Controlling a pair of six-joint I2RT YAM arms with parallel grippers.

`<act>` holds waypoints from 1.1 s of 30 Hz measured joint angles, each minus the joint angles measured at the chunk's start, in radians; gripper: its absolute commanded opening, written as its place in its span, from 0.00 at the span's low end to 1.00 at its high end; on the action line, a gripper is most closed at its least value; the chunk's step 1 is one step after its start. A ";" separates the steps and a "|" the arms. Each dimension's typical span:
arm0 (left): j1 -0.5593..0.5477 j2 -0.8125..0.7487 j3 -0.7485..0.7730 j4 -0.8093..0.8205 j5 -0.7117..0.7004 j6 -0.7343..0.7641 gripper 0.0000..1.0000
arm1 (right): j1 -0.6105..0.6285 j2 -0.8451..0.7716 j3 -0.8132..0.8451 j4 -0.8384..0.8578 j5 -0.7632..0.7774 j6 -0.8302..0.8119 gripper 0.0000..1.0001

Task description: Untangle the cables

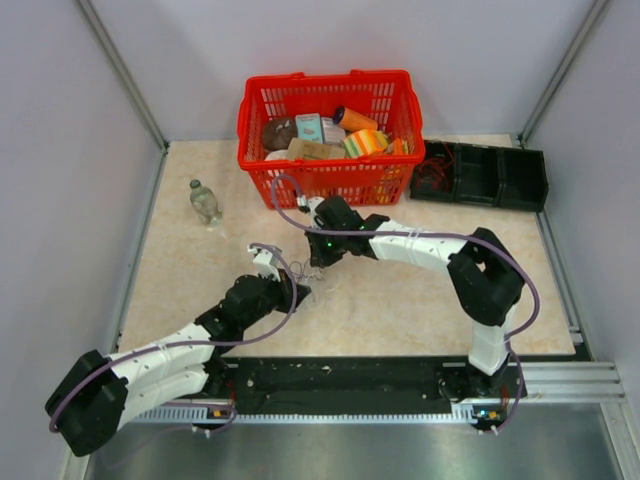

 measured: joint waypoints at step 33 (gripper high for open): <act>0.000 0.226 0.220 -0.232 -0.211 -0.105 0.00 | -0.013 -0.763 0.243 -0.277 0.419 0.042 0.00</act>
